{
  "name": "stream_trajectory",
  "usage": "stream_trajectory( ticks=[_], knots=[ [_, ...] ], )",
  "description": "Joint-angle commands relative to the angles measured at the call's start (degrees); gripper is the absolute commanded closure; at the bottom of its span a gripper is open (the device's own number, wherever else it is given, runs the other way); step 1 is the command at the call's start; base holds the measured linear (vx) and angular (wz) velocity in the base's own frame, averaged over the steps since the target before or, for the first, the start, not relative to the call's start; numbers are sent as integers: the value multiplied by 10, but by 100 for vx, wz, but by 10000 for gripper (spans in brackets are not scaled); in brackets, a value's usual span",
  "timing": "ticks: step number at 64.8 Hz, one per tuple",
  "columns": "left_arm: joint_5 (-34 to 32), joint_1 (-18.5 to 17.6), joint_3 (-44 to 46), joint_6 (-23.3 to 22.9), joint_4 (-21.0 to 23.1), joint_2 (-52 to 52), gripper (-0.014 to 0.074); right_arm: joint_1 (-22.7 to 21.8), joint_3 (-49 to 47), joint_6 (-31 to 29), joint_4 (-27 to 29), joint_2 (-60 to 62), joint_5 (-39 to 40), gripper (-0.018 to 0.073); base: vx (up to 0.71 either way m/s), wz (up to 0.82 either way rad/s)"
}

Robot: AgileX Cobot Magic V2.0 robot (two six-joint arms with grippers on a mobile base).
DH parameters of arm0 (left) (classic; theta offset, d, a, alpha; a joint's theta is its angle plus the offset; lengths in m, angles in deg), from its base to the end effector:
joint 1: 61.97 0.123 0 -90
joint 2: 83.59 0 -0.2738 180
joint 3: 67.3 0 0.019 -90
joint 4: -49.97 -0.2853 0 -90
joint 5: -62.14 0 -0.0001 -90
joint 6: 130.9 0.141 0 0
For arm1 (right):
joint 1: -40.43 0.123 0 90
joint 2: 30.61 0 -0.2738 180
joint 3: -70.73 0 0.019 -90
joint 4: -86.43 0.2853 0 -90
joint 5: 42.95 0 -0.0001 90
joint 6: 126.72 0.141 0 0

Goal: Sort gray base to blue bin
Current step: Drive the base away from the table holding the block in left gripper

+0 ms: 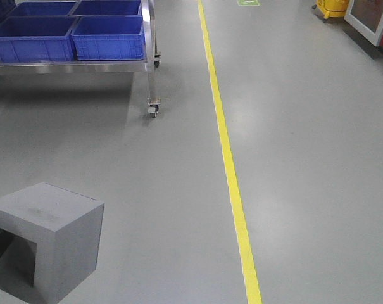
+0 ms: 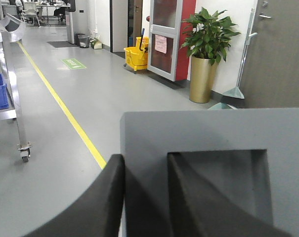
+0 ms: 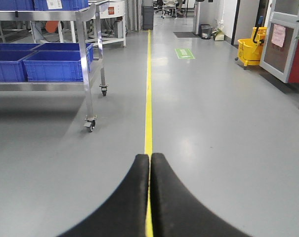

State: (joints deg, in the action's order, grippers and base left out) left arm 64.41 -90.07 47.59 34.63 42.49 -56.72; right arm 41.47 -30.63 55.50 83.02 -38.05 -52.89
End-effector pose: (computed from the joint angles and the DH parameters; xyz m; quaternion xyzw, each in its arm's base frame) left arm 0.1610 -0.0851 0.2454 0.1325 0.7207 -0.2034 0.6494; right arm 0.1520 0.0013 0.1821 -0.0107 0.7431 -0.0044 0.6691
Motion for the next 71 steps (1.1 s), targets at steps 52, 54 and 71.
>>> stream_trajectory(
  ticks=[52,54,71],
  knots=[
    [-60,0,20,-6,2,3,602,-3,8,-3,-4,7,42,568,38,4],
    [-60,0,20,-6,2,3,602,-3,8,-3,-4,7,42,568,38,-1],
    [-60,0,20,-6,2,3,602,-3,8,-3,-4,7,42,568,39,-2]
  ],
)
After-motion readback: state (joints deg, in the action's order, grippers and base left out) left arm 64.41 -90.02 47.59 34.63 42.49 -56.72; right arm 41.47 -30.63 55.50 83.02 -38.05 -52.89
